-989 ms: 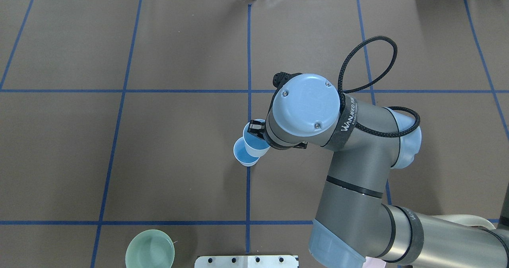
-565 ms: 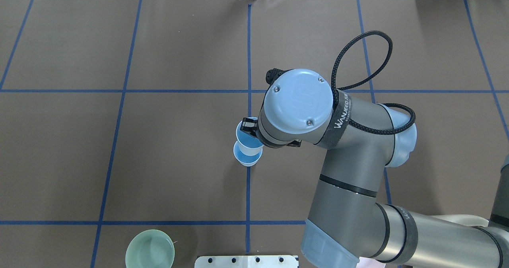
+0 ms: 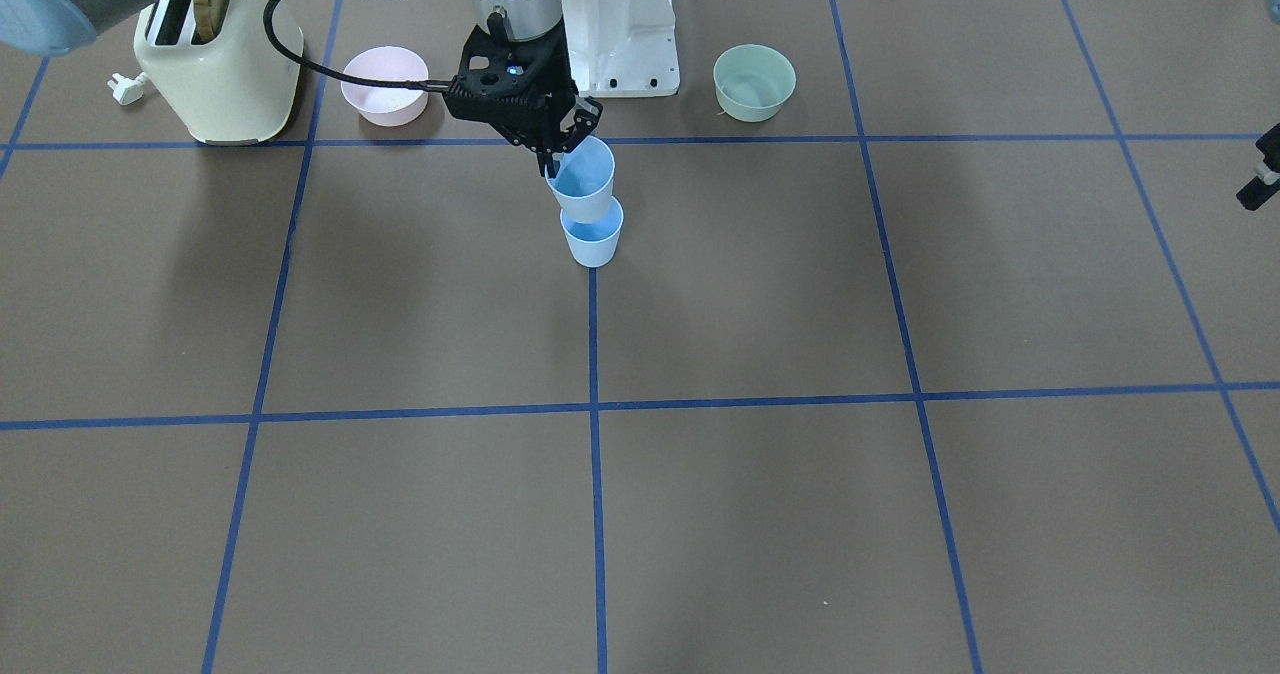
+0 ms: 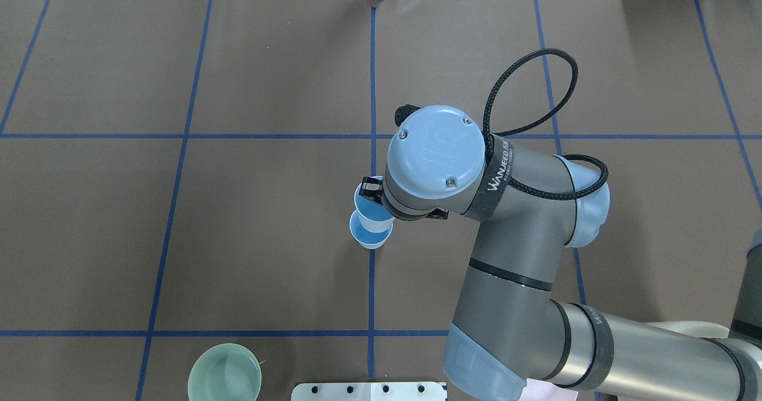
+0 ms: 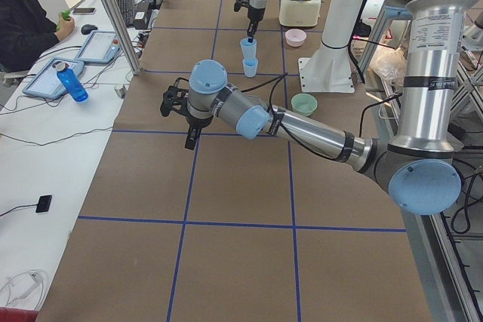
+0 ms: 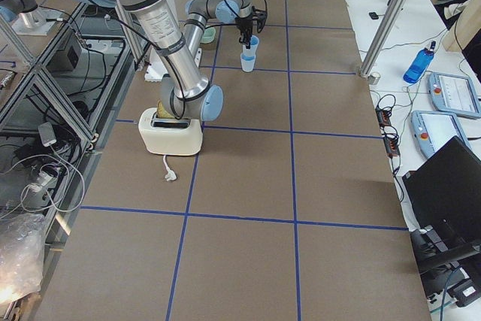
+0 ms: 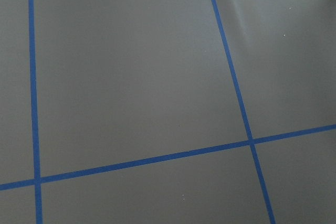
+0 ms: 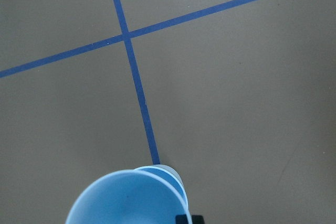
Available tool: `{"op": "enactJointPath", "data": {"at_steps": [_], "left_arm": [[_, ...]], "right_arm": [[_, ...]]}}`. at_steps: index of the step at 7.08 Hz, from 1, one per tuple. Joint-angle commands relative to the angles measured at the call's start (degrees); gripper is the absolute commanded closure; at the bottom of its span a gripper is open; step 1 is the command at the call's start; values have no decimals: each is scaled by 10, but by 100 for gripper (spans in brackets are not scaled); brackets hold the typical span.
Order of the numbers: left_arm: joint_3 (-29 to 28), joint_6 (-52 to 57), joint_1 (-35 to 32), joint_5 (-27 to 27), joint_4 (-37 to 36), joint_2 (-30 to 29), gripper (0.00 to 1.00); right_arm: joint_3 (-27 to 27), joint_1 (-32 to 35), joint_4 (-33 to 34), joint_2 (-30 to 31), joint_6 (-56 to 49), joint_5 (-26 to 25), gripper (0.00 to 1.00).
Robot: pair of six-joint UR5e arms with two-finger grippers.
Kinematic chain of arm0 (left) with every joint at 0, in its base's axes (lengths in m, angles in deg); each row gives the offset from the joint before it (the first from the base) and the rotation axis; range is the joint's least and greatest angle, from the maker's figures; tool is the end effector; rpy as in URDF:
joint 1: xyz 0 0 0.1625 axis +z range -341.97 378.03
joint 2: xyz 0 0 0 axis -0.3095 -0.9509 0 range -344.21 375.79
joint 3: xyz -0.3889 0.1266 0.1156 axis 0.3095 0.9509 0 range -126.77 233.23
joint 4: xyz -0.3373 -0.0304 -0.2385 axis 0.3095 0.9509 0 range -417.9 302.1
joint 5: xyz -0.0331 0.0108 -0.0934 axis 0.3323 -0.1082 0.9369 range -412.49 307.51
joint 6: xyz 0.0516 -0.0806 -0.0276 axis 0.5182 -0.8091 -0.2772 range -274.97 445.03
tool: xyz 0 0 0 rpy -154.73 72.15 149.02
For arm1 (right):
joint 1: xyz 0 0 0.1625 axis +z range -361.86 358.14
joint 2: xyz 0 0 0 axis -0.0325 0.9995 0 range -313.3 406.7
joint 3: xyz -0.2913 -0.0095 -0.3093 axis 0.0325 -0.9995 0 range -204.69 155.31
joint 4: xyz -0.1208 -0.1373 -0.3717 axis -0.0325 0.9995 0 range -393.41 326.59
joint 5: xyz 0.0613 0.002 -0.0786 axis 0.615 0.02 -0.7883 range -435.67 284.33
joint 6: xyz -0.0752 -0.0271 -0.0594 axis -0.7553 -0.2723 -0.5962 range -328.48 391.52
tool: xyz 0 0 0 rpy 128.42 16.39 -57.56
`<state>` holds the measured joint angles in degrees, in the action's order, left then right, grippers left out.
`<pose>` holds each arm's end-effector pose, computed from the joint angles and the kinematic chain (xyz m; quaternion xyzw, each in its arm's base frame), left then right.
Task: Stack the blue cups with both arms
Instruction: 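Lower the cup into the centre cup and open the right gripper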
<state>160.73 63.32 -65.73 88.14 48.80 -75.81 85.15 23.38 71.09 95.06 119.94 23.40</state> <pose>-0.0016 -0.5034 0.4521 0.1713 0.4619 0.0144 0.8701 -0.5013 -0.3664 0.1297 0.0216 -0.4033 0.1567 0.9013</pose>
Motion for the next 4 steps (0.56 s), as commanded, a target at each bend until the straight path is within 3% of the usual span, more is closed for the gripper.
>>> {"op": "enactJointPath", "data": {"at_steps": [1, 4], "left_arm": [[-1, 0, 1, 0, 1, 0, 2], [-2, 0, 1, 0, 1, 0, 2]], "right_arm": [[-8, -1, 0, 1, 1, -5, 100], [-10, -9, 0, -4, 3, -16, 100]]}}
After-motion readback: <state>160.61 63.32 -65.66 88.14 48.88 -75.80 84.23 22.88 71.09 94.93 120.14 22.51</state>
